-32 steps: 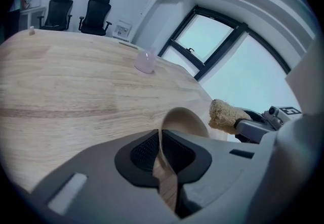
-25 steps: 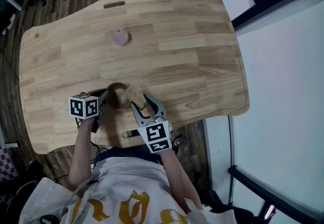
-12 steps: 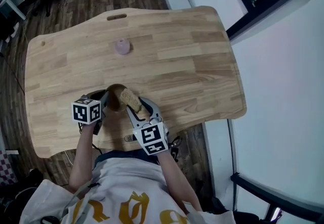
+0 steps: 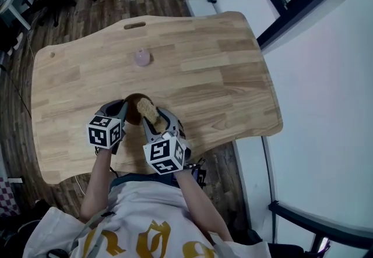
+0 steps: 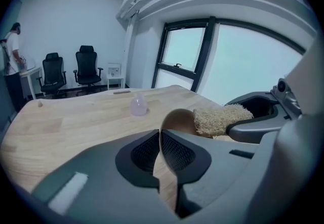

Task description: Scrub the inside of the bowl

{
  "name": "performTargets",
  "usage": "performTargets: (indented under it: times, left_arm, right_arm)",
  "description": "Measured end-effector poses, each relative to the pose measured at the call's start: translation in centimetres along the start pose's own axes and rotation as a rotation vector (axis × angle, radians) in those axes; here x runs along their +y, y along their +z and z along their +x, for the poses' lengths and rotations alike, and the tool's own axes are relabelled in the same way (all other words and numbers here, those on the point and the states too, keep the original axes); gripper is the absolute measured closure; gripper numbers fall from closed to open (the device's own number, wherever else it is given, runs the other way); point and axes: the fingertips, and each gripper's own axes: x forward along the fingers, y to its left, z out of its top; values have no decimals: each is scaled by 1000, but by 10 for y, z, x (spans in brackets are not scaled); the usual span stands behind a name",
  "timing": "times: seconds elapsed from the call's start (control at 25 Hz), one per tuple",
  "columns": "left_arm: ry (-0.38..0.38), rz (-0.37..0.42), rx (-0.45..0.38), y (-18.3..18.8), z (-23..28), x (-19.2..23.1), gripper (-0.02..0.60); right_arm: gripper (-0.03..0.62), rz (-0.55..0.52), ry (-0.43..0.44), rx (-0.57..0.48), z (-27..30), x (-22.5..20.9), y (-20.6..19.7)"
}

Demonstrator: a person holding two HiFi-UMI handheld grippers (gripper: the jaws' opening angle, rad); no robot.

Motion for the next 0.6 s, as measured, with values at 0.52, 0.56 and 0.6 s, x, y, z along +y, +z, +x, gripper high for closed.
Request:
performTargets:
  times: [0.52, 0.56, 0.6]
  left_arm:
    - [-64, 0, -33, 12, -8, -26, 561]
    - [-72, -3, -32, 12, -8, -28, 561]
    - [-84, -7, -33, 12, -9, -31, 561]
  right_arm:
    - [407, -27, -72, 125, 13, -4, -5]
    - [407, -29, -68, 126, 13, -4, -5]
    - [407, -30, -64, 127, 13, -3, -6]
